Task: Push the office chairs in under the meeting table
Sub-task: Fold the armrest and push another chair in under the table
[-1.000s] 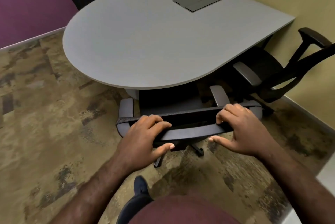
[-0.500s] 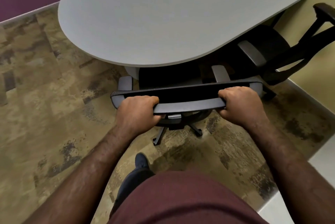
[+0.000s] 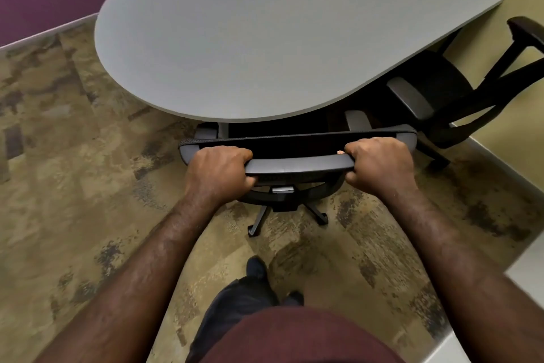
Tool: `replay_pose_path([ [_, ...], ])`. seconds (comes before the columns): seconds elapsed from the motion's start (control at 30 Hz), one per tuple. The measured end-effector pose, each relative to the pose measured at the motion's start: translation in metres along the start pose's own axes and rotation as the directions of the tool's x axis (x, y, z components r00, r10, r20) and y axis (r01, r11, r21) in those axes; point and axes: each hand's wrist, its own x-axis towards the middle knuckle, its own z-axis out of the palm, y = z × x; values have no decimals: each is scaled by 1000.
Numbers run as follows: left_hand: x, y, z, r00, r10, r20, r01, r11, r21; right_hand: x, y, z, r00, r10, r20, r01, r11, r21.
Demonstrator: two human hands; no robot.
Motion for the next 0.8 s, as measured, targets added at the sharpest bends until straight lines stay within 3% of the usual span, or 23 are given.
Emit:
replay_pose_path([
  [0.37,84,-23,16,996,-52,73,60,992,-111,86,25,8,995,47,91,-50,998,34],
  [0.8,127,-13,26,999,-50,-18,49,998,-36,141,66,23,997,9,76,-11,1000,21],
])
